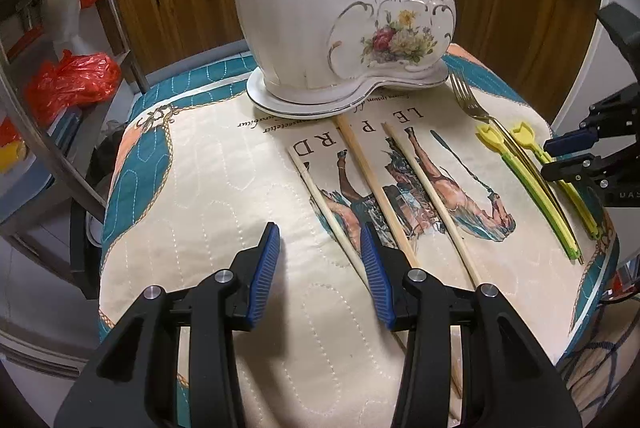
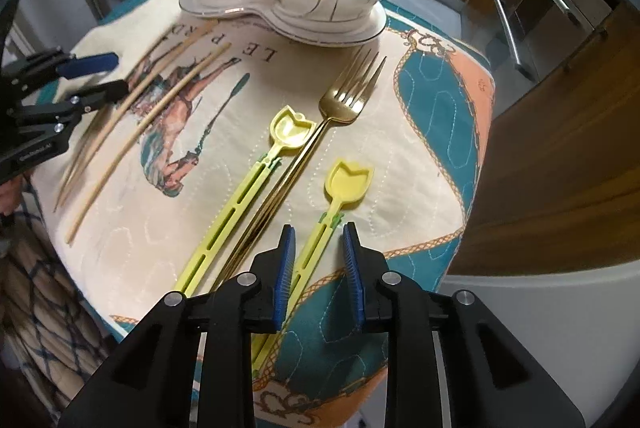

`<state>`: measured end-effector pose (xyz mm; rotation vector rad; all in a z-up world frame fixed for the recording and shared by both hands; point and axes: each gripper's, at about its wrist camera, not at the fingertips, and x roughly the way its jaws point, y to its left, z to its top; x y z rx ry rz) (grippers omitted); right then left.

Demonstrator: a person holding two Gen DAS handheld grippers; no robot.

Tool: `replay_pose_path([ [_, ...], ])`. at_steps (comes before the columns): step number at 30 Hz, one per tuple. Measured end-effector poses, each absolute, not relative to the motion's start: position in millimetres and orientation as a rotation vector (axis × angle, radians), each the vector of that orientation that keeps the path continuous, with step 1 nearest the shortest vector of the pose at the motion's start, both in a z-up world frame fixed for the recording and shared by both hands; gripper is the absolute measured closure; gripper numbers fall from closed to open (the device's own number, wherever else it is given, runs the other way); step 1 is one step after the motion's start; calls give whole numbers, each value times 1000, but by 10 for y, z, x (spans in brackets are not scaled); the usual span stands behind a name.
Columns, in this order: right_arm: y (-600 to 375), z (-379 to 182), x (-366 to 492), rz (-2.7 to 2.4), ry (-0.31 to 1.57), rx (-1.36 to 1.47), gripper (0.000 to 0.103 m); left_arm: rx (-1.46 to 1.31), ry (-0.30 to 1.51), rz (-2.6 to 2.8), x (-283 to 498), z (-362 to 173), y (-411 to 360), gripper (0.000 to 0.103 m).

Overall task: Organize utensils
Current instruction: 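Return both tools to the table toward the chopsticks and yellow spoons, then grasp a chopstick with the left tool while the right tool grasps a yellow spoon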

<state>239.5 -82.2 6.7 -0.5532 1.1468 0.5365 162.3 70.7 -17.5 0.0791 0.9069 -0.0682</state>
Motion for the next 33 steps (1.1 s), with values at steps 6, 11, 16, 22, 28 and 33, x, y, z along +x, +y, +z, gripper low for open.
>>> replay_pose_path([
  [6, -745, 65, 2572, 530, 1275, -565, 77, 127, 1035, -104, 1775, -126, 706, 60],
  [11, -705, 45, 2650, 522, 1337, -577, 77, 165, 1136, -126, 1896, -96, 685, 61],
  [16, -692, 31, 2670, 551, 1335, -563, 92, 178, 1185, -162, 1985, -80, 652, 73],
  [22, -828, 44, 2662, 562, 1313, -457, 92, 193, 1229, -191, 1993, -60, 587, 93],
  [28, -990, 43, 2687, 568, 1274, -385, 92, 170, 1214, -201, 1878, -52, 504, 99],
  [33, -1143, 160, 2709, 575, 1205, -293, 92, 88, 1132, -222, 1767, 68, 639, 99],
])
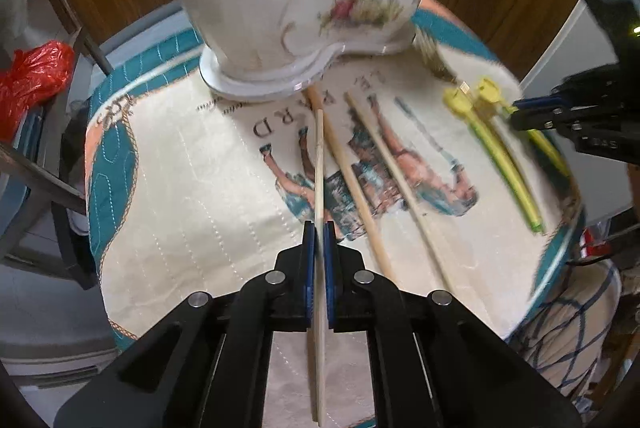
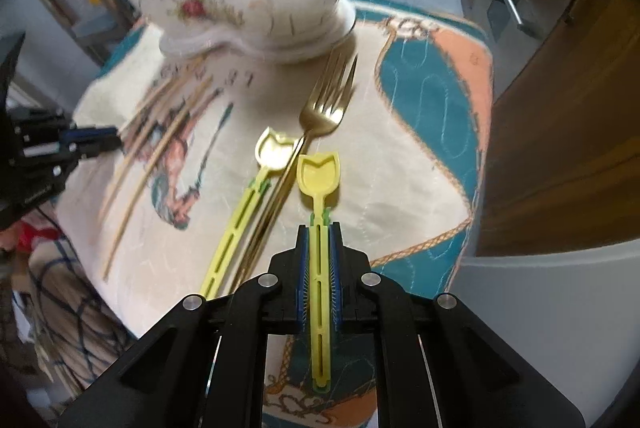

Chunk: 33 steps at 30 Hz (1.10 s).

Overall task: Organize utensils
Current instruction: 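Grasp a chopstick with the left tool while the right tool grasps a yellow spoon, then drop the chopstick into the tall pot while the right tool drops the yellow spoon into the short pot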

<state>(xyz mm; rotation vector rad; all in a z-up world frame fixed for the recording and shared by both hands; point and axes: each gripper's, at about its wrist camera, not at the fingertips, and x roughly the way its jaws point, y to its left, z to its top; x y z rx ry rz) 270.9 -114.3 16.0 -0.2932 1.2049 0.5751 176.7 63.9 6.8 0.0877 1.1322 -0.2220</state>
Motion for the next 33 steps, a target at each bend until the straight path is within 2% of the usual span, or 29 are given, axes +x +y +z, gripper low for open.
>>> replay_pose_path([
  [11, -1544, 431, 2611, 674, 966, -42, 92, -98, 829, -215, 1374, 502, 901, 99],
  [18, -1519, 636, 2551, 749, 852, 32, 92, -86, 678, -195, 1231, 653, 872, 99],
  [28, -1261, 1024, 2514, 799, 630, 99, 92, -187, 471, -171, 1323, 947, 925, 99],
  [33, -1155, 1010, 2644, 791, 561, 142, 92, -270, 356, -171, 1497, 1075, 951, 99],
])
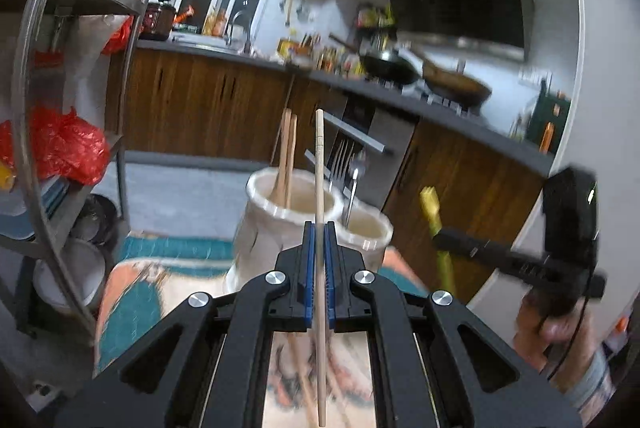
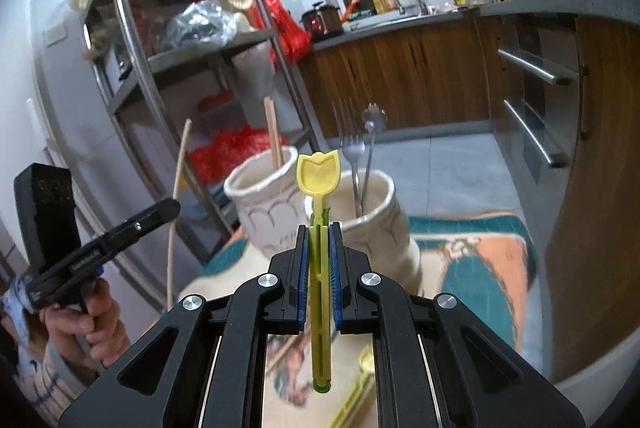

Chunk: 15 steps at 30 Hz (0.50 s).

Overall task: Organize utensils
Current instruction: 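Drop the chopstick into the tall pot while the right tool drops the yellow spoon into the short pot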

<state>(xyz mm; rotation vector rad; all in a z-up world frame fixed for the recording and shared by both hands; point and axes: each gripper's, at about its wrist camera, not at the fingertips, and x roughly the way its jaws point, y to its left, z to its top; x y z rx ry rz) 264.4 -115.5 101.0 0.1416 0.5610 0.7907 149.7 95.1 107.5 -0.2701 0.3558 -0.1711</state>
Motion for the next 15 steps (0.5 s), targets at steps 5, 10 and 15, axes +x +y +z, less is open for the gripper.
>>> replay_pose_path([
  [5, -1158, 933, 2838, 795, 515, 215, 92, -306, 259, -168, 1665, 1199, 972, 99],
  [10, -1079, 1056, 2954, 806, 456, 222, 92, -330, 161, -141, 1745, 1312, 1008, 99],
  [15, -1029, 1203, 2986, 795, 360, 232, 92, -361, 36, -127, 1848, 1451, 1057, 99],
])
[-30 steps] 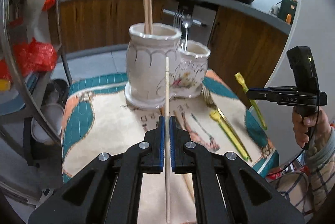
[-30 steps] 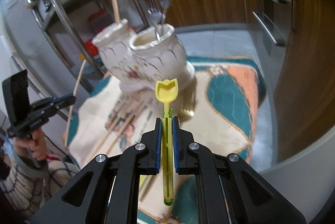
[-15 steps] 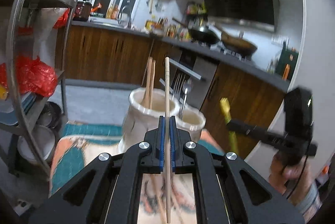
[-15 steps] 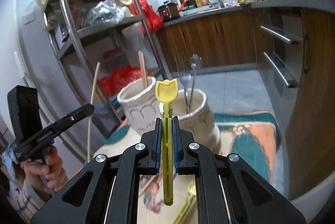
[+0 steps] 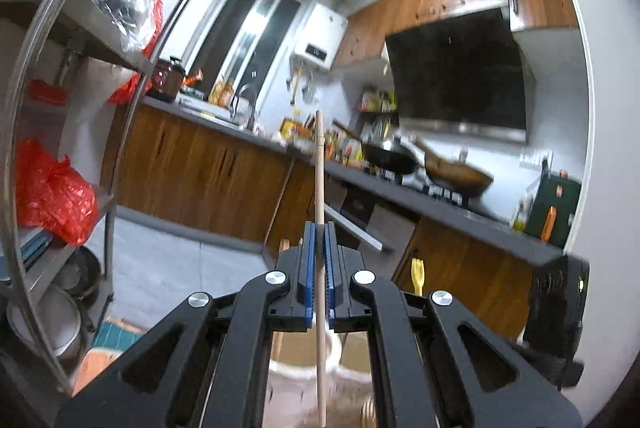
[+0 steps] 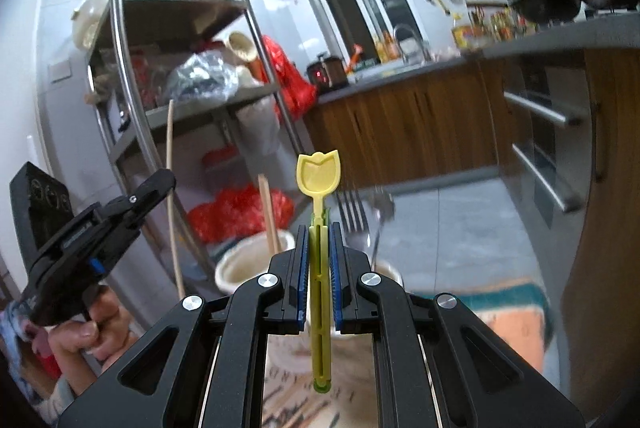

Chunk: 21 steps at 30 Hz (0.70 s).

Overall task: Organize utensils
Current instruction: 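Drop the chopstick into the tall pot while the right tool drops the yellow spoon into the short pot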

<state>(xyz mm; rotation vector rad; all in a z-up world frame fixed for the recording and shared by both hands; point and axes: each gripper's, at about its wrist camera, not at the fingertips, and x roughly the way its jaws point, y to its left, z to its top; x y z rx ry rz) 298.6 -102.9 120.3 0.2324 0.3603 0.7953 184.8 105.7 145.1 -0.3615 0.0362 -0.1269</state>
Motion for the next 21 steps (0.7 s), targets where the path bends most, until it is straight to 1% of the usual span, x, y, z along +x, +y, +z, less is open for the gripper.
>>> replay_pose_path([
  [5, -935, 1223, 3095, 802, 321, 265, 92, -368, -70, -97, 1947, 1533, 1094, 99],
  [8, -857, 1197, 3164, 788, 319, 255, 92, -360, -82, -81, 2040, 1504, 1069, 99],
  [15, -822, 1205, 3206, 715, 249, 222, 92, -327, -70, -55, 2169, 1344, 1016, 99],
  [21, -739, 1080, 3272, 685, 270, 175, 92, -304, -29, -49, 2239, 1187, 966, 99],
])
